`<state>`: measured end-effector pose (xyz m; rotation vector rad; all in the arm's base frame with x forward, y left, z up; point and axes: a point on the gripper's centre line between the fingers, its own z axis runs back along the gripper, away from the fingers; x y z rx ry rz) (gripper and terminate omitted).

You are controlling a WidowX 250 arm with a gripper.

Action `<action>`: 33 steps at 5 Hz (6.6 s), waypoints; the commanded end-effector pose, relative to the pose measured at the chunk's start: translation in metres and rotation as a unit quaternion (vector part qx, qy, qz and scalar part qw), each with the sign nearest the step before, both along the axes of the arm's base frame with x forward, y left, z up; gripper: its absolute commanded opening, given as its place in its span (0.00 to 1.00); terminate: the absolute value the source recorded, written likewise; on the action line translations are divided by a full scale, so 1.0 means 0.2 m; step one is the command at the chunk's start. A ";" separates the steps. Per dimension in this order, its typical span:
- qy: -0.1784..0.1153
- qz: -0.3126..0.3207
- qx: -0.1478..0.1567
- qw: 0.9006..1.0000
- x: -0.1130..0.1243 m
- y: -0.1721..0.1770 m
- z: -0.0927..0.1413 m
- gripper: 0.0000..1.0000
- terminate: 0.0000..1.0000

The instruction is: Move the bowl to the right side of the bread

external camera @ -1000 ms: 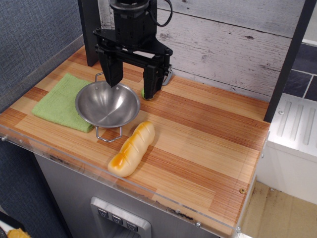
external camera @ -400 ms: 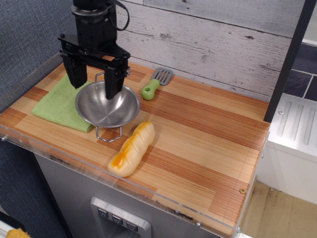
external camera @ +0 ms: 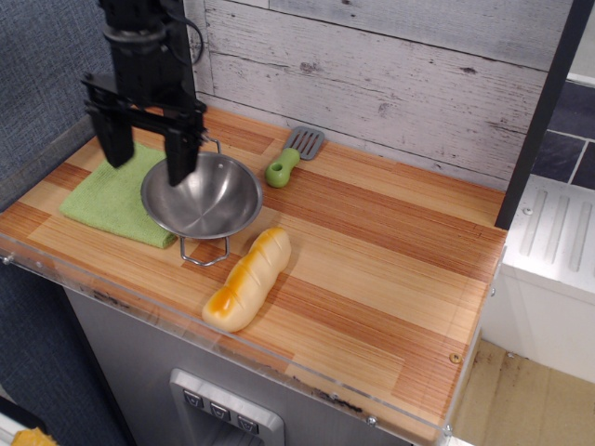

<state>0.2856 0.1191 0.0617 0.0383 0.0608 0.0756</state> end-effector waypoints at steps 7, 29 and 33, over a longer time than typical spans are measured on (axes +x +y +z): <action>-0.009 0.053 0.042 0.998 0.01 -0.02 -0.05 0.00 0.00; -0.124 0.019 -0.062 0.990 0.02 -0.67 0.29 1.00 0.00; -0.107 -0.029 -0.013 0.994 0.13 -0.45 0.41 1.00 0.00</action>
